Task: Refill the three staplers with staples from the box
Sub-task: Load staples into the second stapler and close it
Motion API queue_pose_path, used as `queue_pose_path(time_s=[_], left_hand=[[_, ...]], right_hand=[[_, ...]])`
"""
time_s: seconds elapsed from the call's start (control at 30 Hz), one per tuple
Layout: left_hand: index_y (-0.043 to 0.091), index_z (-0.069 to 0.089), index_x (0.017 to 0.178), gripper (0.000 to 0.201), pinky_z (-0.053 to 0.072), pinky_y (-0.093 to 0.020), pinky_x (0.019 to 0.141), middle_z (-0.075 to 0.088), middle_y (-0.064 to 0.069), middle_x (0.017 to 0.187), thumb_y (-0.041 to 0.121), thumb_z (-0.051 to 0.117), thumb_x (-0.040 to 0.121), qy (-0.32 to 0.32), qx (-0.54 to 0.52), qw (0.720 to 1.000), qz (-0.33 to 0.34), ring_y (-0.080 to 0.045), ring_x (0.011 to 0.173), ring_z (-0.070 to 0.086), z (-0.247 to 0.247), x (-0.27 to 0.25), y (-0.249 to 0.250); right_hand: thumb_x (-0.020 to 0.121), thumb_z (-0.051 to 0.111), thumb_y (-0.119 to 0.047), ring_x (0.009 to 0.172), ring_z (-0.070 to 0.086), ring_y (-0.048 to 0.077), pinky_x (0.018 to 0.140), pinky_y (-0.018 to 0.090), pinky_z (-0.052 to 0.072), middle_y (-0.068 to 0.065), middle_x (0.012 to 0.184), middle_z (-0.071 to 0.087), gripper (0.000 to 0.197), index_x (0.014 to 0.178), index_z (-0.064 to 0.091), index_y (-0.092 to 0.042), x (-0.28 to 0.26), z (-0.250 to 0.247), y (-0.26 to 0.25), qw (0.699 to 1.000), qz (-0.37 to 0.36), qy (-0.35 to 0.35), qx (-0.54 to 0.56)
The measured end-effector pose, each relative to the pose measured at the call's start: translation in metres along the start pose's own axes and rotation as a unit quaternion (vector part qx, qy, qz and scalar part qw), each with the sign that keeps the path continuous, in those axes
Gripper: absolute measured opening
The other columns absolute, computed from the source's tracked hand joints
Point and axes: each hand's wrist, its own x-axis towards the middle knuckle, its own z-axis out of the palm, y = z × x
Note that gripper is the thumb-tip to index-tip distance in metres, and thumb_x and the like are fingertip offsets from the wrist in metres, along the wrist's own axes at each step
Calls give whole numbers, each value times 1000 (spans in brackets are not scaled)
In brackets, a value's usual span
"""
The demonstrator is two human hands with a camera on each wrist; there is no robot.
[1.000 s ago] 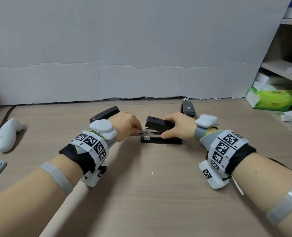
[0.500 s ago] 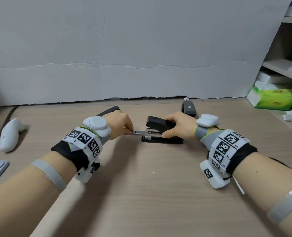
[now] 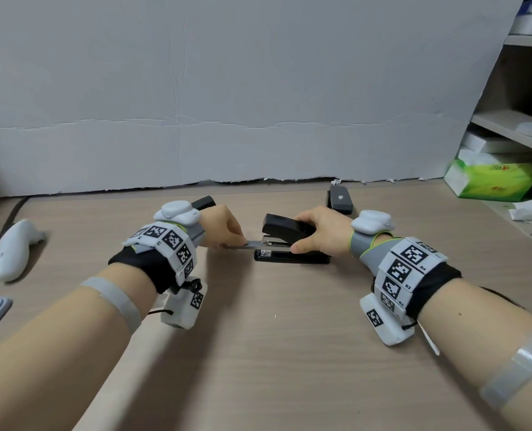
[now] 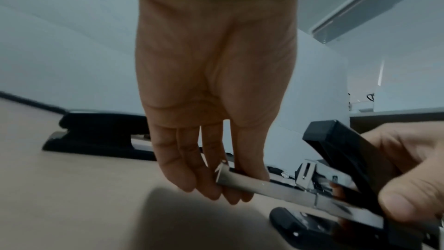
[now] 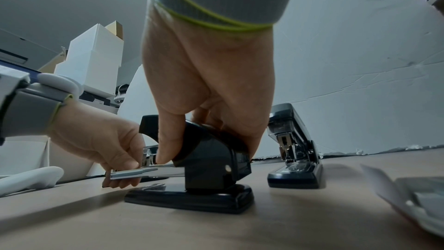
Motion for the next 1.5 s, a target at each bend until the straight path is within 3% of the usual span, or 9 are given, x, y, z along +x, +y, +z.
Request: queue_pose_path(time_s=[0.33, 0.6, 0.7, 0.83, 0.9, 1.07, 1.17, 1.3, 1.5], left_hand=[[17, 79, 89, 12, 48, -11, 50, 68, 3, 66, 10, 71, 84, 7, -95, 995, -16, 1, 47, 58, -1, 4, -8], [17, 75, 98, 29, 59, -31, 81, 74, -5, 93, 1, 52, 89, 10, -101, 994, -48, -16, 81, 69, -7, -1, -7], [8, 69, 108, 27, 57, -34, 82, 74, -5, 97, 1, 47, 93, 111, -126, 985, -38, -20, 86, 69, -14, -6, 9], [12, 70, 106, 26, 57, -38, 83, 75, -4, 94, 9, 52, 89, 291, -155, 943, 50, -22, 88, 70, -32, -15, 50], [17, 72, 101, 24, 57, -38, 84, 75, -1, 90, 13, 55, 85, 318, -172, 926, 113, -21, 86, 71, -36, -23, 82], [19, 73, 98, 20, 57, -34, 77, 74, 0, 81, 13, 58, 87, 223, -138, 938, 227, -19, 78, 69, -7, -24, 162], [22, 75, 96, 17, 50, -25, 71, 69, 7, 76, 16, 61, 86, 162, -71, 953, 247, -14, 73, 62, 21, -11, 195], [20, 75, 102, 19, 47, -19, 75, 73, 4, 92, 17, 63, 87, 66, 15, 965, 251, -7, 75, 61, 58, 9, 214], [18, 75, 102, 20, 54, -31, 86, 73, -3, 104, 13, 63, 86, 5, 94, 978, 188, -23, 97, 68, 92, 40, 227]], right_hand=[[76, 79, -31, 88, 69, 27, 81, 38, 56, 0, 92, 73, 19, 81, 61, -37, 0, 0, 0, 1000, -4, 1, -7], [73, 81, -33, 88, 70, 24, 83, 40, 56, -1, 92, 74, 23, 90, 65, -34, 3, 0, 1, 1000, 10, 5, -11], [72, 82, -33, 87, 69, 23, 81, 34, 56, -4, 90, 71, 25, 90, 64, -34, -3, -1, -2, 1000, 7, 8, -19], [67, 83, -41, 94, 66, 14, 91, 33, 53, -12, 100, 65, 52, 114, 64, -31, -20, -14, 0, 999, 15, 49, 5], [66, 83, -41, 92, 67, 12, 90, 35, 54, -10, 97, 69, 44, 104, 67, -28, -31, -25, 7, 996, 13, 86, 26], [71, 78, -20, 72, 64, 14, 74, 34, 55, -6, 73, 69, 10, 72, 69, -21, -77, -57, 52, 986, 81, 147, 13], [75, 78, -17, 87, 66, 21, 78, 28, 51, -2, 87, 67, 17, 90, 70, -20, -96, -69, 88, 979, 159, 129, -22], [76, 77, -18, 112, 61, 24, 83, 24, 44, 4, 120, 58, 59, 132, 56, -16, -101, -70, 108, 972, 213, 70, -73], [72, 78, -19, 94, 67, 25, 83, 33, 55, 0, 106, 70, 51, 121, 64, -22, -92, -69, 118, 972, 209, 26, -102]])
